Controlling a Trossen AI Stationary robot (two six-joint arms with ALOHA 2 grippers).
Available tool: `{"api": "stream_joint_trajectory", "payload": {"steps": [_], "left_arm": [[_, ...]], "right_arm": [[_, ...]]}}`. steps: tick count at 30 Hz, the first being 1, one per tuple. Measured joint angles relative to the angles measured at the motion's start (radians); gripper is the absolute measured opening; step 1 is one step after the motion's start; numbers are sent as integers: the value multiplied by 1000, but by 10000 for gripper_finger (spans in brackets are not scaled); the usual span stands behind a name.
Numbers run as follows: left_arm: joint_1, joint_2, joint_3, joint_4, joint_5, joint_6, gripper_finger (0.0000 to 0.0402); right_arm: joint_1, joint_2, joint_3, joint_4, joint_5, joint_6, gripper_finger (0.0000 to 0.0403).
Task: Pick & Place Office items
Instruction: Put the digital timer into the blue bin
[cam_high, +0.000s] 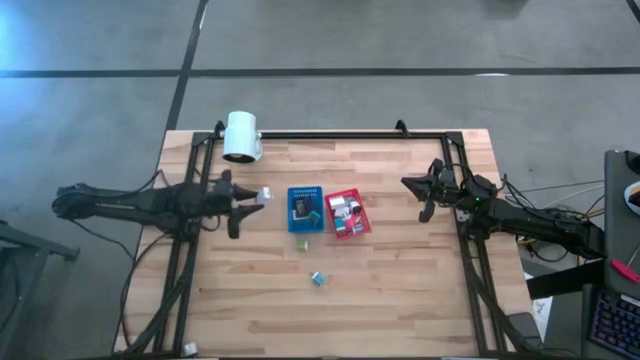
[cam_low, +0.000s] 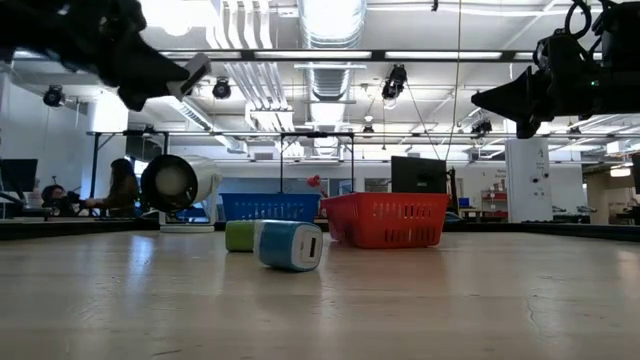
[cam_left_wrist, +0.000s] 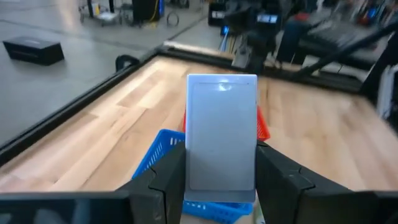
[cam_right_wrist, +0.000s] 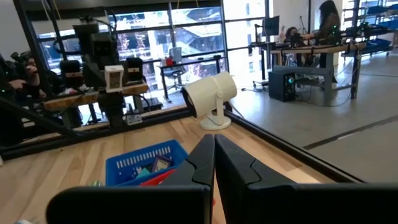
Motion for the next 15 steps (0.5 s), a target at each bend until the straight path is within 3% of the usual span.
{"api": "stream_joint_trajectory", "payload": {"steps": [5, 15], "left_arm": [[21, 287, 117, 17, -4, 51, 151], [36, 816, 256, 228, 2, 132, 151]], "right_arm": [[0, -1, 0, 2, 3, -5, 8], [0, -1, 0, 1, 3, -6, 8]]}}
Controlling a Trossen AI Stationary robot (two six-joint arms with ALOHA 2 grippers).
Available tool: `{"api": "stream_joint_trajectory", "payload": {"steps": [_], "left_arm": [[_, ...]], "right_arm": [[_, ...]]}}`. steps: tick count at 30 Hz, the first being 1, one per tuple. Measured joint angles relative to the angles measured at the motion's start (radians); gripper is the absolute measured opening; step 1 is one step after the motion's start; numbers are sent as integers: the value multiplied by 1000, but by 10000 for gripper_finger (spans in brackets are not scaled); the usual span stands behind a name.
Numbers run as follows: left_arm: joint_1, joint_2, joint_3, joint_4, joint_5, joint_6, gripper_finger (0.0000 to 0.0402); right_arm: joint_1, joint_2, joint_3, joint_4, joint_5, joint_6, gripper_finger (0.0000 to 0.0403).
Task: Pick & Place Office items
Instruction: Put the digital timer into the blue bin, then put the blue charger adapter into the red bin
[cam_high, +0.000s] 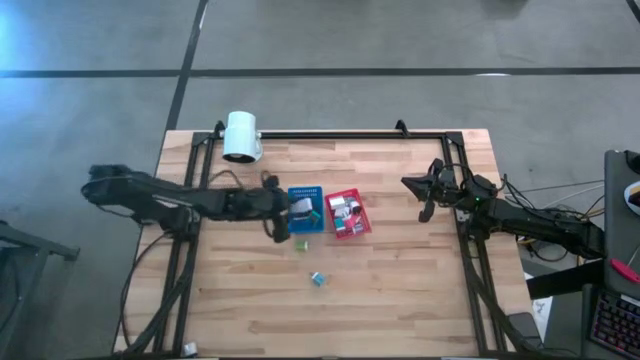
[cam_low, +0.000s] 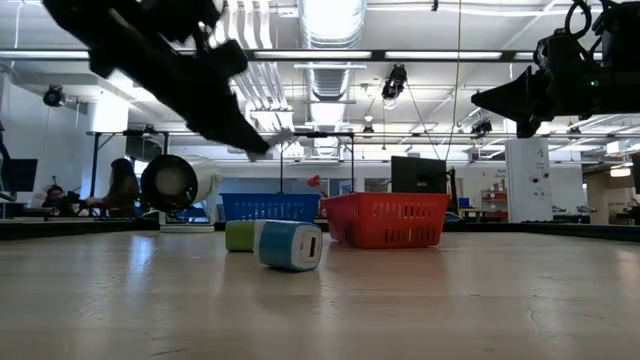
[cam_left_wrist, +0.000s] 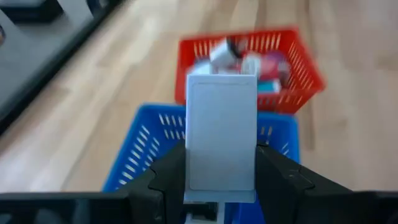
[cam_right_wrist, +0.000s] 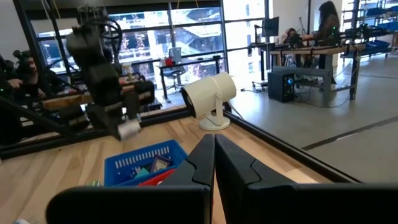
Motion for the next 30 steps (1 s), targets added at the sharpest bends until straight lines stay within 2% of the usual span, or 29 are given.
{"api": "stream_joint_trajectory", "payload": {"steps": [5, 8, 15, 21, 23, 26, 30], "left_arm": [[4, 167, 59, -4, 70, 10, 151], [4, 229, 83, -5, 77, 12, 151], [4, 266, 98, -15, 81, -6, 159], [4, 224, 100, -40, 80, -9, 303], [4, 196, 98, -47, 80, -4, 339], [3, 124, 97, -84, 89, 19, 367], [1, -44, 85, -86, 162, 30, 369]], "right_arm": [[0, 0, 0, 0, 0, -9, 8], [0, 0, 0, 0, 0, -10, 8], [0, 1, 0, 0, 0, -8, 8], [0, 1, 0, 0, -1, -7, 8], [0, 1, 0, -1, -1, -7, 8], [0, 1, 0, -1, -1, -10, 8], [0, 1, 0, -2, -1, -10, 8]]}}
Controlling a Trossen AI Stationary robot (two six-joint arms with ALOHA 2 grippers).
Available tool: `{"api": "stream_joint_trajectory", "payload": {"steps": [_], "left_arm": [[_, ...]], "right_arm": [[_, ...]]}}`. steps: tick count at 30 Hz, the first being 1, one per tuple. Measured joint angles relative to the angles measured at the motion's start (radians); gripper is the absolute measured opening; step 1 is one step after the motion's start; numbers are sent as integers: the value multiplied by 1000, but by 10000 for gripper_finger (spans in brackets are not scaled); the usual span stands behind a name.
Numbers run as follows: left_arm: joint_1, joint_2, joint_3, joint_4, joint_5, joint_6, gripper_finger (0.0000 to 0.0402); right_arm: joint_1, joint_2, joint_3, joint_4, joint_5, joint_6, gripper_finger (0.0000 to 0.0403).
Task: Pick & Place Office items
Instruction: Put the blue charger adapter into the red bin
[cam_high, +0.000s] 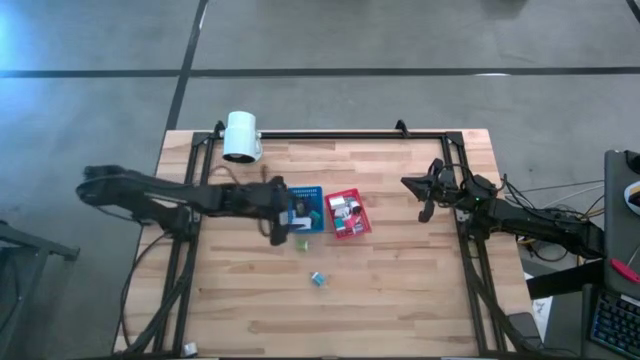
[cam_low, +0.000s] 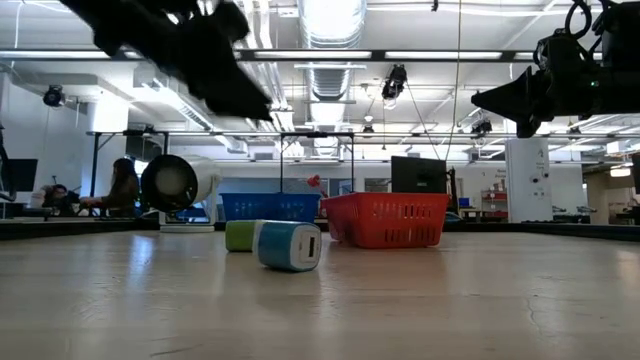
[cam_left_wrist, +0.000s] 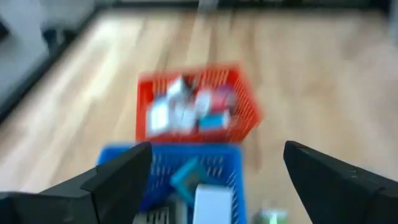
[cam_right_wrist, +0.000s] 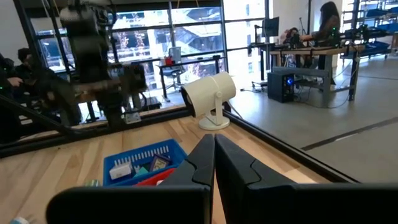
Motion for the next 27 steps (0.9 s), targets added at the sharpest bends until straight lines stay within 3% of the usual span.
{"api": "stream_joint_trajectory", "payload": {"steps": [6, 10, 14, 19, 20, 27], "left_arm": [[-1, -301, -83, 54, 21, 16, 352], [-1, -493, -170, 60, 23, -13, 318], [-1, -656, -268, 57, 36, -7, 229], [1, -821, -378, 74, 36, -2, 38], [1, -850, -395, 74, 36, -2, 21], [2, -1003, -468, 69, 42, -48, 4]], "right_arm": [[0, 0, 0, 0, 0, 0, 8], [0, 0, 0, 0, 0, 3, 8], [0, 0, 0, 0, 0, 3, 8], [0, 0, 0, 0, 0, 8, 8], [0, 0, 0, 0, 0, 8, 8], [0, -1, 0, 0, 0, 8, 8]]}}
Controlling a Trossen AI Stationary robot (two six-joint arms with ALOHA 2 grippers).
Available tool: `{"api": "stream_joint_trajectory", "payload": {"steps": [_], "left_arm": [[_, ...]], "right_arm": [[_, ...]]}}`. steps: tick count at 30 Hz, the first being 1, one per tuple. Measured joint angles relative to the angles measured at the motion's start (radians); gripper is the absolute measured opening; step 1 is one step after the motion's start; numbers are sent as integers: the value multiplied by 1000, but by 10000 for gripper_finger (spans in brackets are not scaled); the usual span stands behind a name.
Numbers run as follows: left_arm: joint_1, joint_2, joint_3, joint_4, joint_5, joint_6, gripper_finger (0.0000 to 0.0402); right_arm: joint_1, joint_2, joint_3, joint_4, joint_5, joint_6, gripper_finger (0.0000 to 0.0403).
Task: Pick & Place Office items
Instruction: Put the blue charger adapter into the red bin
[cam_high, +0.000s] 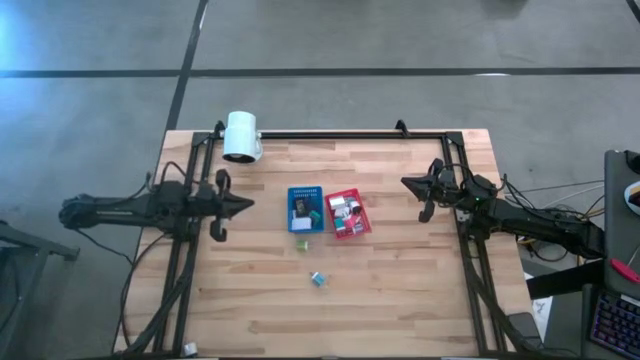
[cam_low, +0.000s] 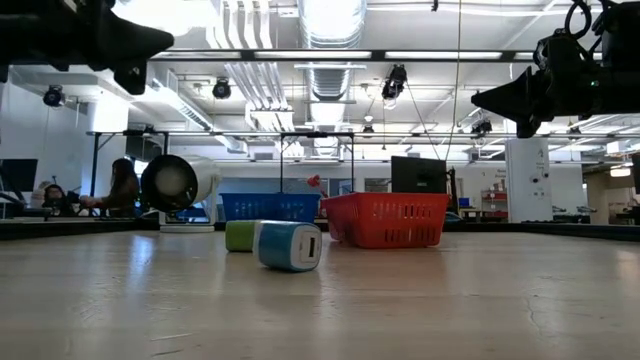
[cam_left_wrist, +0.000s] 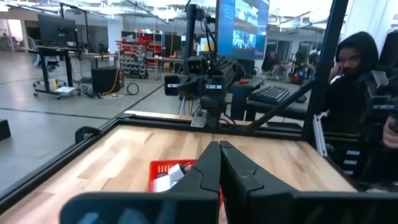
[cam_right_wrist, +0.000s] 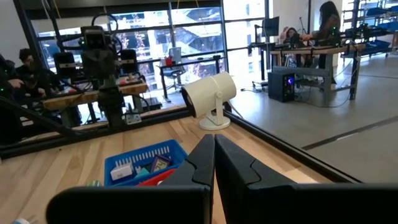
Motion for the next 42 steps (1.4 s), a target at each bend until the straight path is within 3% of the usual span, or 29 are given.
{"api": "stream_joint_trajectory", "payload": {"steps": [8, 15, 25, 42], "left_arm": [[1, -60, -30, -36, -22, -17, 2], [1, -60, -31, -54, 134, -50, 1], [1, -69, -84, -10, 64, -122, 1], [3, -104, -197, -2, 7, -119, 6]], "right_arm": [[0, 0, 0, 0, 0, 3, 8], [0, 0, 0, 0, 0, 3, 8], [0, 1, 0, 0, 0, 11, 8], [0, 60, 0, 23, 26, 11, 8]]}}
